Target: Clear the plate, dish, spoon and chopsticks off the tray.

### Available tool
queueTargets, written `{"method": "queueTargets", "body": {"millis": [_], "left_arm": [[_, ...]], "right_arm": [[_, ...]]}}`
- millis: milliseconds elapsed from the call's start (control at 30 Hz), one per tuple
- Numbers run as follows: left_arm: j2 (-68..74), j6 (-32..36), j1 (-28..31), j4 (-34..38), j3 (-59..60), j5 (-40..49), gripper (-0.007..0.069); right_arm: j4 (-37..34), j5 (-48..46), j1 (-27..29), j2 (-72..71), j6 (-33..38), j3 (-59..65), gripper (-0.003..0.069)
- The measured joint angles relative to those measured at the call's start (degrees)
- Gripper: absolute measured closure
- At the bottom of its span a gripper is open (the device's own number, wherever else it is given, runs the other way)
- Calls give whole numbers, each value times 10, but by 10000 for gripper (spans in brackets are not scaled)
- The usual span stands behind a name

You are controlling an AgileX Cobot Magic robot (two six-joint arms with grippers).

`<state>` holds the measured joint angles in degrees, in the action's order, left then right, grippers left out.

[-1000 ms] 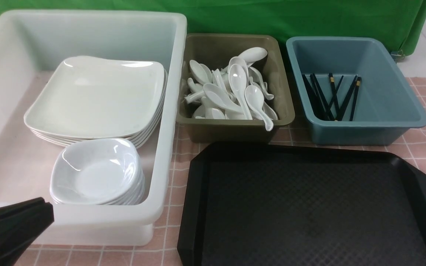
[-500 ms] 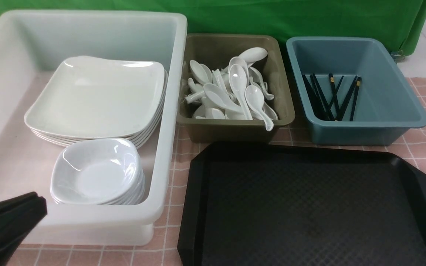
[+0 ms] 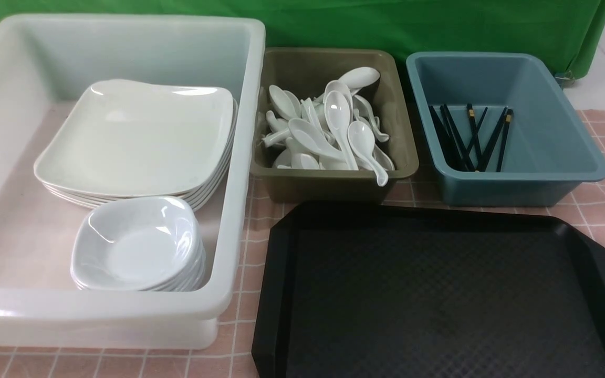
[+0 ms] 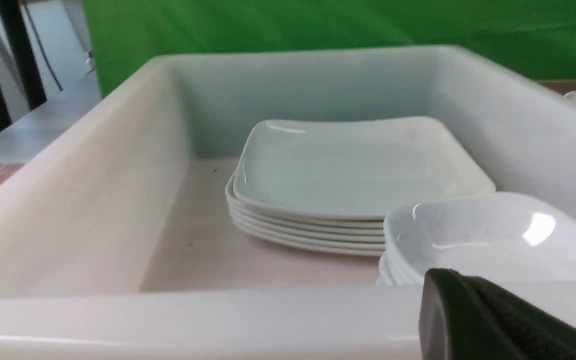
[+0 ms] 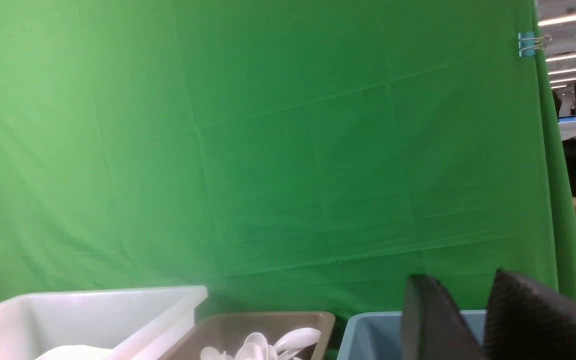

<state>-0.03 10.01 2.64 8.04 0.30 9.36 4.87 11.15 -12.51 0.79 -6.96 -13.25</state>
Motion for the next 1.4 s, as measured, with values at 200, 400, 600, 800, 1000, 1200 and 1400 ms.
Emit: {"method": "queueTargets", "body": {"millis": [200,400,600,800,1000,1200,1400], "left_arm": [[0,-1,1,-4,0,30,621],[0,-1,1,-4,0,31,620],[0,-1,1,-4,0,31,620],[0,-1,1,-4,0,31,620],[0,-1,1,-4,0,31,620],[0,-1,1,-4,0,31,620],[0,-1,1,-4,0,31,620]], "right_arm": [[0,-2,0,0,0,0,421],[0,-15,0,0,0,0,421],[0,-22,0,0,0,0,421],[-1,-22,0,0,0,0,419],[-1,-25,0,0,22,0,419],[0,-152,41,0,61,6,419],[0,-211,119,1,89,79,419]]}}
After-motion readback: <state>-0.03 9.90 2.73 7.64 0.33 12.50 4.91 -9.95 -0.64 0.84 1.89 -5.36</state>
